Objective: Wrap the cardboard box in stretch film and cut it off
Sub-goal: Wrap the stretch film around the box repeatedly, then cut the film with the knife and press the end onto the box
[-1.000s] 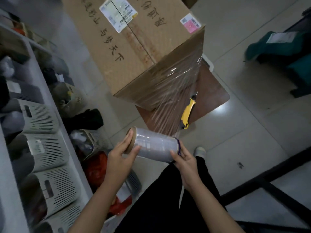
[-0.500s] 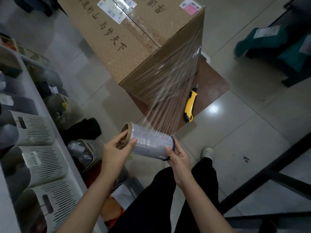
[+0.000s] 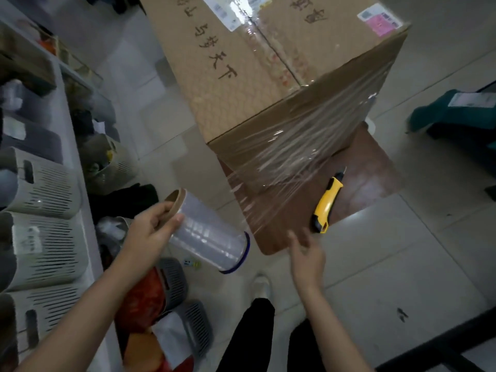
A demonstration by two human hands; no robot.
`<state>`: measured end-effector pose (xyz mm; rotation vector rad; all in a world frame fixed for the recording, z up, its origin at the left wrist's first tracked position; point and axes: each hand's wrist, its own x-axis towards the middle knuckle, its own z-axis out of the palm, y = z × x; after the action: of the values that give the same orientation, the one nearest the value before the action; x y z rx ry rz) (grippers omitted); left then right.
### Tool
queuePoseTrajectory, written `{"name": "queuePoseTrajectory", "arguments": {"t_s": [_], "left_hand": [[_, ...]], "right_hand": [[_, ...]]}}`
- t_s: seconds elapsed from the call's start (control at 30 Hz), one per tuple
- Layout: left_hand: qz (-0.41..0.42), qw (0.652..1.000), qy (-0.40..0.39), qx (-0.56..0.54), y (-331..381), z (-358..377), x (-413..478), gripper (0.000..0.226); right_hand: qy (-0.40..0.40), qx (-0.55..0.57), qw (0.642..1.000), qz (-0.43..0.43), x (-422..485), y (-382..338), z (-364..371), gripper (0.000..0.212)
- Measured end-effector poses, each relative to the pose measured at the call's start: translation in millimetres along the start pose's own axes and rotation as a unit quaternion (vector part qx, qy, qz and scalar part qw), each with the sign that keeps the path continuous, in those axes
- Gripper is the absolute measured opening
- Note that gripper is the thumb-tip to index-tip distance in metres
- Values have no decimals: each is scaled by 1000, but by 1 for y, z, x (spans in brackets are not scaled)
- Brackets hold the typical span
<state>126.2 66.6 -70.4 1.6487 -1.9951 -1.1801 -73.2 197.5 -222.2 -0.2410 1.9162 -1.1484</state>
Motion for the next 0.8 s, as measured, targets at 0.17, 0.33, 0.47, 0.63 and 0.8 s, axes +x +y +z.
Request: {"name": "queuePoseTrajectory", "arguments": {"t_s": [0.17, 0.33, 0.47, 0.63, 0.8], "left_hand": [[17, 999, 27, -29, -4, -11, 24, 22], [33, 997, 14, -75, -16, -7, 30, 23], [36, 993, 9, -113, -22, 0, 35, 18], [26, 993, 0, -114, -27, 5, 40, 9], [-1, 991, 14, -133, -28, 5, 44, 14]], "right_hand": [[104, -294, 946, -89, 84, -7, -1, 80], [147, -439, 880, -102, 122, 2, 8, 93], [199, -427, 877, -89, 139, 3, 5, 54], [181, -285, 941, -16, 138, -2, -28, 34], [178, -55, 982, 21, 39, -20, -75, 37]]}}
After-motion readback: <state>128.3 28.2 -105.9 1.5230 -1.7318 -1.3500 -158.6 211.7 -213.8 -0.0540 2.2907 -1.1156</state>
